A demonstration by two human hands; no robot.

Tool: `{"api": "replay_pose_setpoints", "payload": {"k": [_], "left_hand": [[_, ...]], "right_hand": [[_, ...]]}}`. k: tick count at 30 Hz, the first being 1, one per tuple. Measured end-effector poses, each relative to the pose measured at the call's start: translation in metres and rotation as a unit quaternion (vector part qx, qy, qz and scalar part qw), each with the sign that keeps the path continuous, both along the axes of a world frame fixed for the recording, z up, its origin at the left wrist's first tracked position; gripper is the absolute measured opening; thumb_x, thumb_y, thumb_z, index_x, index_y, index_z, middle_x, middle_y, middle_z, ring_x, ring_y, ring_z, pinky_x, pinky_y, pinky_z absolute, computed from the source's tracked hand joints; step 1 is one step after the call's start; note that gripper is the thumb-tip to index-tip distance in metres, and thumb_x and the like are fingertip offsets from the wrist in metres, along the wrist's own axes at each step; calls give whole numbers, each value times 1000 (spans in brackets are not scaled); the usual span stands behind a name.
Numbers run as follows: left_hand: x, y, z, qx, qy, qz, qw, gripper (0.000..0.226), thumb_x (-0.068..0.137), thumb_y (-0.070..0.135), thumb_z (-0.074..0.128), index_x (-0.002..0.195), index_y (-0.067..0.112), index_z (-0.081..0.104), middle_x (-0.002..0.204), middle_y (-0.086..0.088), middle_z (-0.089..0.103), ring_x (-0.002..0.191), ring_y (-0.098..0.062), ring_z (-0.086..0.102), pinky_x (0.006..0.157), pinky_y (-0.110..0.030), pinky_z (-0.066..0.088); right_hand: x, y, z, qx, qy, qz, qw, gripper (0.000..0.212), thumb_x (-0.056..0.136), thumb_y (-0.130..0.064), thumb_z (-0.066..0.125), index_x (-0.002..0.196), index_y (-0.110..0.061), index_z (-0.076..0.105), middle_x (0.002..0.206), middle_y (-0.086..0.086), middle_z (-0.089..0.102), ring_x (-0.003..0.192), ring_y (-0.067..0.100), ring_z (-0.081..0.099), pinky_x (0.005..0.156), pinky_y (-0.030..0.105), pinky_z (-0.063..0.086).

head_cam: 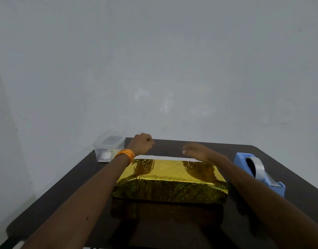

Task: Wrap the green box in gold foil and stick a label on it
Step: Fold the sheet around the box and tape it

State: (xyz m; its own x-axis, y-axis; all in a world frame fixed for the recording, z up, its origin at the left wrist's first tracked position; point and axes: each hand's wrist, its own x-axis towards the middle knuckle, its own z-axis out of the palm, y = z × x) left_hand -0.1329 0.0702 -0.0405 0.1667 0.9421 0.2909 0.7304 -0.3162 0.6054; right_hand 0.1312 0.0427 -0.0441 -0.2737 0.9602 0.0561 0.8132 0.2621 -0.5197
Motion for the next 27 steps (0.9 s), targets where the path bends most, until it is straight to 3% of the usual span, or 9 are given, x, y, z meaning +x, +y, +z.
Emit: {"api": "replay_pose_setpoints", "payload": {"k": [3, 7, 10, 14, 16, 20, 23, 25, 27], "left_hand": [[-11, 27, -10, -76, 74, 5, 994, 25, 95, 8, 54, 110, -1, 72, 116, -13, 69, 110, -30, 62, 94, -37, 51], [-23, 56, -25, -165, 209, 3, 964, 34, 96, 11, 59, 126, -3, 61, 132, -17, 60, 121, -34, 57, 103, -41, 46], [-27, 78, -40, -195, 212, -15, 958, 52, 96, 15, 60, 144, 7, 43, 142, -17, 51, 122, -33, 55, 100, -40, 46], [-28, 95, -63, -165, 225, -21, 960, 64, 97, 27, 61, 152, 12, 31, 151, -13, 44, 134, -32, 46, 108, -38, 39], [-27, 97, -66, -127, 245, -21, 961, 62, 95, 25, 65, 148, 9, 39, 148, -13, 48, 133, -31, 47, 108, -36, 39], [-29, 96, -65, -91, 246, -34, 964, 36, 87, 19, 73, 121, 10, 67, 125, -9, 64, 114, -26, 60, 93, -30, 47], [-34, 87, -63, -36, 239, -29, 970, 18, 83, 17, 76, 100, 14, 72, 108, -6, 68, 102, -22, 63, 84, -30, 50], [-37, 79, -60, 8, 174, -27, 984, 16, 78, 15, 77, 89, 18, 66, 94, -2, 66, 91, -20, 61, 77, -29, 48], [-44, 67, -47, 52, 91, -13, 994, 23, 73, 12, 80, 86, 18, 62, 84, 0, 64, 83, -24, 62, 70, -30, 47]], "right_hand": [[5, 30, -13, -31, -91, -16, 995, 36, 102, -13, 53, 137, -3, 56, 142, 11, 53, 132, 27, 47, 107, 34, 36], [10, 63, -30, -63, -181, -6, 981, 47, 99, -11, 57, 144, -5, 47, 149, 12, 46, 135, 28, 45, 107, 35, 39], [10, 84, -37, -67, -208, -2, 976, 55, 99, -13, 56, 150, -6, 37, 155, 12, 39, 139, 30, 41, 110, 38, 38], [7, 99, -46, -71, -221, 3, 973, 50, 101, -21, 53, 147, -7, 40, 149, 14, 45, 129, 31, 51, 106, 42, 44], [3, 98, -45, -55, -245, -1, 968, 45, 101, -20, 52, 143, -6, 47, 146, 13, 48, 130, 31, 49, 107, 42, 40], [-1, 95, -43, -19, -277, -3, 961, 22, 98, -16, 52, 109, -5, 68, 119, 11, 65, 113, 26, 57, 99, 40, 39], [-3, 87, -40, 12, -261, -1, 965, 24, 93, -12, 55, 71, -20, 53, 94, 5, 61, 93, 20, 55, 81, 32, 39], [2, 82, -38, 42, -197, -10, 979, 17, 87, -6, 62, 80, -18, 52, 91, 2, 58, 87, 19, 54, 69, 28, 40], [10, 74, -32, 76, -138, -24, 987, 25, 82, -5, 68, 97, -15, 51, 90, 1, 59, 82, 20, 56, 62, 29, 42]]}}
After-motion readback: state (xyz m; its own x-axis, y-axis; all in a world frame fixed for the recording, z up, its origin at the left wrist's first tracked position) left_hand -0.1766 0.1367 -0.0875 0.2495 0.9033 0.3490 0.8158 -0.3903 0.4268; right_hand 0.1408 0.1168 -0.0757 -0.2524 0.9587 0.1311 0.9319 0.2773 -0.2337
